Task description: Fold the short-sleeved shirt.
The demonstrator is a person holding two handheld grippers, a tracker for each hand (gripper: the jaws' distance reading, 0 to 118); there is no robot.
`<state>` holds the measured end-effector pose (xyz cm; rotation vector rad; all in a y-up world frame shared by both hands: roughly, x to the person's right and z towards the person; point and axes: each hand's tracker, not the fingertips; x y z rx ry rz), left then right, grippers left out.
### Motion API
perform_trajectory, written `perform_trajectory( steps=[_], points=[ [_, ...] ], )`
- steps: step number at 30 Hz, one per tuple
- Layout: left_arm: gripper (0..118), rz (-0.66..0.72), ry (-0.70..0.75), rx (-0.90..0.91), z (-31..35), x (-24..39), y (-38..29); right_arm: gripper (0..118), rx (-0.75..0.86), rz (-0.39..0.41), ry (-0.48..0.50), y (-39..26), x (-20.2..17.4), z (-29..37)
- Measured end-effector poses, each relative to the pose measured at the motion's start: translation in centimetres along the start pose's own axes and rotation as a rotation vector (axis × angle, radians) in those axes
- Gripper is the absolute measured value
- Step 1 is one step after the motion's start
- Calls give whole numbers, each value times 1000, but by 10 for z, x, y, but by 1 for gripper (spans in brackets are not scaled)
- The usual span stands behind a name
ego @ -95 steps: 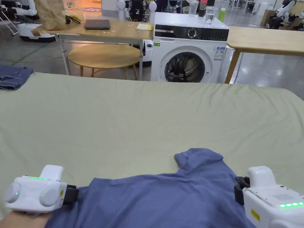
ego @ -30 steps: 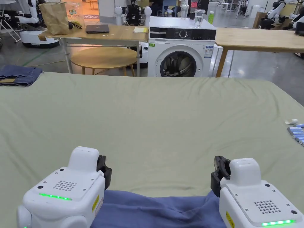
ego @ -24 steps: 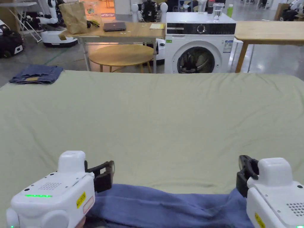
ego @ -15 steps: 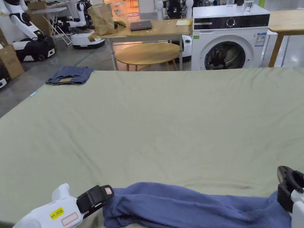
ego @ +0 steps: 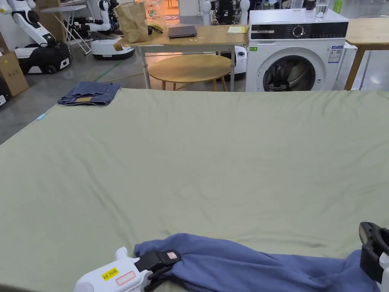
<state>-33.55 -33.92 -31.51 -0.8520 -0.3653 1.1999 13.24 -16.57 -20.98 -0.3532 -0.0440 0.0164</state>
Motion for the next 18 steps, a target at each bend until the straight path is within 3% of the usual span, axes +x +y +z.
perform_trajectory(
  steps=[4,7,12,18],
  points=[
    [7,-171,53,85,29,18,10,2,-10,9,-9,-3,4,2],
    [7,-364,233,136,46,39,21,2,-11,2,-15,-4,7,4],
    [7,-828,415,170,49,112,-10,2,-15,-27,-7,-5,8,5],
    [7,-1369,559,115,-23,188,-116,2,-14,-35,6,-9,10,10]
  ],
)
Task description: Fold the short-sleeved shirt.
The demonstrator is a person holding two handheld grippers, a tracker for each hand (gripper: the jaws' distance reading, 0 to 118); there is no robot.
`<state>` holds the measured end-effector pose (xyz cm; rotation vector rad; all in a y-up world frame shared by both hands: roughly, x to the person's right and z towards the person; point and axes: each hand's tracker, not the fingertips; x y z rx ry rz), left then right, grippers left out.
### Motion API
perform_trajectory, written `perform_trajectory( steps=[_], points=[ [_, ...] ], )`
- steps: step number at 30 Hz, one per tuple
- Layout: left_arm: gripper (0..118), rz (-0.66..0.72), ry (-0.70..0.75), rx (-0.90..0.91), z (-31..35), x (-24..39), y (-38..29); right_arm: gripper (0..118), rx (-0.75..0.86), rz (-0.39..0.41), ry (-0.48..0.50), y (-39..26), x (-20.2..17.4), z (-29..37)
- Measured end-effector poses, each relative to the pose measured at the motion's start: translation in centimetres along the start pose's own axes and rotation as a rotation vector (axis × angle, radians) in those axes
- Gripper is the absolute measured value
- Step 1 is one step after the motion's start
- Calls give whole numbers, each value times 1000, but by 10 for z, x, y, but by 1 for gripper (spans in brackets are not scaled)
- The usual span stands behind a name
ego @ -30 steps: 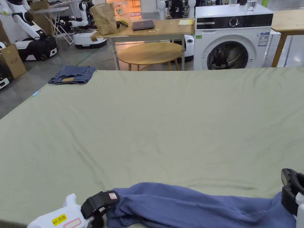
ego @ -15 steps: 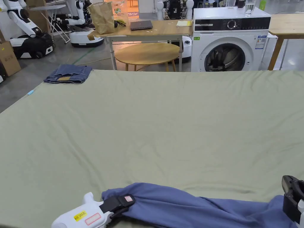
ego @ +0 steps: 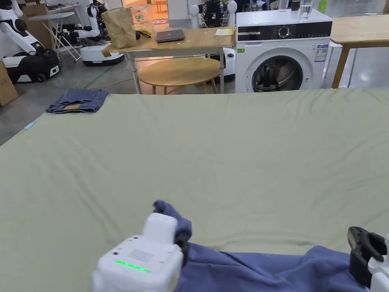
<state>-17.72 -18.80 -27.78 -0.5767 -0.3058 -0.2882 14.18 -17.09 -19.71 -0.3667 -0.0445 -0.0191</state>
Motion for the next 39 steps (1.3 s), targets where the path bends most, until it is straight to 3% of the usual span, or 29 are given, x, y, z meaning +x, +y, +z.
perform_trajectory(
  steps=[4,7,8,10,11,13,16,19,20,21,23,31,35,39],
  points=[
    [7,-233,-38,-81,-40,92,-5,2,2,11,-2,-10,9,5],
    [14,-420,81,-153,-70,131,-25,2,-13,-10,-16,-18,20,8],
    [37,-390,79,-140,-72,128,-28,2,-16,-26,-15,-19,26,10],
    [86,-206,-45,-133,-66,113,-23,2,-15,-38,-16,-20,35,13],
    [99,-71,-161,-144,-60,103,-18,2,-17,-37,-13,-21,39,14],
    [99,185,-333,-120,-42,78,-9,2,-14,-35,-18,-24,45,14],
    [99,401,-398,3,-13,41,2,2,-11,-66,-13,-25,54,15],
    [96,477,-315,-30,-14,19,8,2,-21,-92,9,-28,58,12],
    [90,491,-303,-46,-18,14,7,2,-22,-95,8,-30,58,11],
    [69,496,-276,-67,-24,11,5,2,-23,-99,11,-31,58,10],
    [7,467,-257,-112,-42,20,2,2,-30,-115,20,-34,58,9],
    [4,465,-506,-180,-73,80,-21,2,-38,-138,10,-36,72,11],
    [4,434,-489,-218,-87,103,-26,2,-35,-137,-5,-36,76,13],
    [4,521,-509,-61,-60,84,-17,2,-48,-128,-10,-36,74,12]
  ],
)
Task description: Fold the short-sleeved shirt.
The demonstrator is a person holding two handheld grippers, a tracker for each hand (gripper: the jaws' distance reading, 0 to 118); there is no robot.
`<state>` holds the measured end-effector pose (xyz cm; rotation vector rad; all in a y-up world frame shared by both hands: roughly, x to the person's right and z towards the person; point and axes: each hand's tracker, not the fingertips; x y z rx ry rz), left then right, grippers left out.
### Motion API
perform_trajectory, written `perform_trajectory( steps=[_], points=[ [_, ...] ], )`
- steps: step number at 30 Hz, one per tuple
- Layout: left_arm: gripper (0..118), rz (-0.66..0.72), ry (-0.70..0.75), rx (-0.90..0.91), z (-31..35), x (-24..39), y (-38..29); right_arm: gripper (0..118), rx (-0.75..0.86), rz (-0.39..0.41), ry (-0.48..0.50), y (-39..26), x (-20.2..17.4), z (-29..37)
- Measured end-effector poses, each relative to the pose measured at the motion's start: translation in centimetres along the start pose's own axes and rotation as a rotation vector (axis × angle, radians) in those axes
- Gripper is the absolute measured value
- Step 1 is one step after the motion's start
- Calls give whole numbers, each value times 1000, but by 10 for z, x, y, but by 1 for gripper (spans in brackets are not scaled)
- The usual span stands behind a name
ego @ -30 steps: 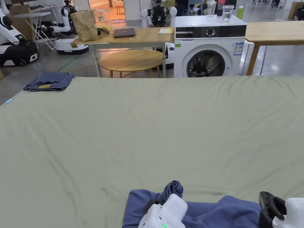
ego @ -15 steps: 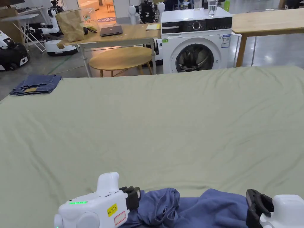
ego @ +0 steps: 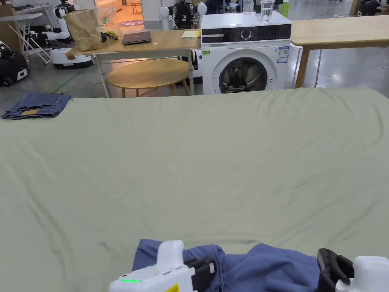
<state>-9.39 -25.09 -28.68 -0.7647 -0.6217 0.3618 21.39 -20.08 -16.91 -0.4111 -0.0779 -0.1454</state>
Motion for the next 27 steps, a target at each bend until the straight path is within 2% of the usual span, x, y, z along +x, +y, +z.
perform_trajectory(
  steps=[5,7,8,9,10,11,12,13,14,18,21,22,24,25,26,27],
  points=[
    [4,25,151,104,64,-25,20,2,-7,27,39,2,-18,-4],
    [4,59,157,131,84,-36,20,2,2,40,54,2,-28,-6],
    [12,91,143,143,91,-40,18,2,5,49,56,2,-32,-7],
    [12,113,123,156,97,-43,16,2,6,54,59,2,-35,-7],
    [19,126,114,169,103,-47,14,2,4,58,66,3,-39,-7],
    [38,134,95,182,107,-52,13,2,1,60,69,3,-41,-7],
    [77,148,80,174,110,-62,12,2,1,64,69,4,-43,-6],
    [111,187,56,171,110,-73,9,2,1,68,71,4,-44,-4],
    [118,232,57,168,113,-84,1,2,2,73,71,5,-45,-2],
    [118,509,-29,137,84,-137,-10,2,2,111,56,7,-49,3],
    [118,698,-222,21,55,-160,-32,2,2,113,44,9,-50,7],
    [117,742,-269,28,45,-161,-39,2,3,117,39,9,-51,8],
    [111,713,-348,88,34,-155,-37,2,3,122,33,10,-52,10],
    [94,732,-331,96,29,-152,-35,2,1,125,30,10,-53,12],
    [52,760,-324,102,22,-151,-35,2,1,130,26,11,-55,13],
    [22,788,-312,84,19,-146,-38,2,1,134,23,11,-56,14]
  ],
)
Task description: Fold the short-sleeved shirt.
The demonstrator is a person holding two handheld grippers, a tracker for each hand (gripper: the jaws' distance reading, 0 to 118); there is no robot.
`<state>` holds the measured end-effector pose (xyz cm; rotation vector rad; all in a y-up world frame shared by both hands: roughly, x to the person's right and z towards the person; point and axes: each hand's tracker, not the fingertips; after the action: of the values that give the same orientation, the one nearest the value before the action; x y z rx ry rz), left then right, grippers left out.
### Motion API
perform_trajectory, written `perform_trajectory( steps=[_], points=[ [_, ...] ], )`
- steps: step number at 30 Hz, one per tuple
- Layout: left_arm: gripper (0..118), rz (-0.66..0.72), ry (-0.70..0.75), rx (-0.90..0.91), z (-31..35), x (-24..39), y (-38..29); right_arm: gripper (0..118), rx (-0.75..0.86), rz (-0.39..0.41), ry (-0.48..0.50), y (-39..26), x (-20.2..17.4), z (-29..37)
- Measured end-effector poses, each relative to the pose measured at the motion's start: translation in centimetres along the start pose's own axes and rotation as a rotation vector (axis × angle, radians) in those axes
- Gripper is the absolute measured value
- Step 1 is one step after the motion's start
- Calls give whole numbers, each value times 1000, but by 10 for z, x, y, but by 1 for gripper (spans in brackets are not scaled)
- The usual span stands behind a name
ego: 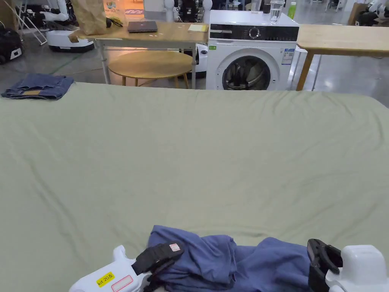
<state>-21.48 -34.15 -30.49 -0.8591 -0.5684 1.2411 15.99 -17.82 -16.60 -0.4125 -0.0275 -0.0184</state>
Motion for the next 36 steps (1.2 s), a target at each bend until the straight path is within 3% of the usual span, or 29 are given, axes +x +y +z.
perform_trajectory(
  steps=[2,5,11,16,22,26,28,29,30,31,32,33,34,36],
  points=[
    [17,20,55,-8,-11,-9,-3,2,-5,6,-3,0,-2,0],
    [13,45,-1,41,9,-4,-1,2,-5,15,-11,2,-4,3],
    [12,-208,164,189,88,18,43,2,9,20,-14,5,-7,3],
    [12,-620,405,197,109,80,46,2,9,12,4,2,-12,-1],
    [12,-1228,589,107,17,173,-54,2,4,1,15,-2,-10,-1],
    [12,-1598,761,-27,-65,170,-130,2,15,-4,4,-5,0,6],
    [12,-1864,923,-67,-100,147,-167,2,21,3,-14,-8,5,9],
    [13,-1909,929,-84,-110,136,-176,2,21,10,-23,-9,8,10],
    [18,-1906,930,-99,-121,126,-184,2,21,10,-27,-11,11,11],
    [34,-1861,916,-101,-125,123,-182,2,21,5,-28,-12,14,12],
    [69,-1806,913,-127,-125,120,-179,2,19,-1,-25,-12,18,13],
    [86,-1750,846,-79,-124,126,-177,2,19,1,-28,-13,21,14],
    [90,-1681,790,-86,-116,135,-173,2,21,9,-32,-13,23,15],
    [90,-1446,484,-63,-88,160,-156,2,24,17,-27,-12,29,17]
  ],
)
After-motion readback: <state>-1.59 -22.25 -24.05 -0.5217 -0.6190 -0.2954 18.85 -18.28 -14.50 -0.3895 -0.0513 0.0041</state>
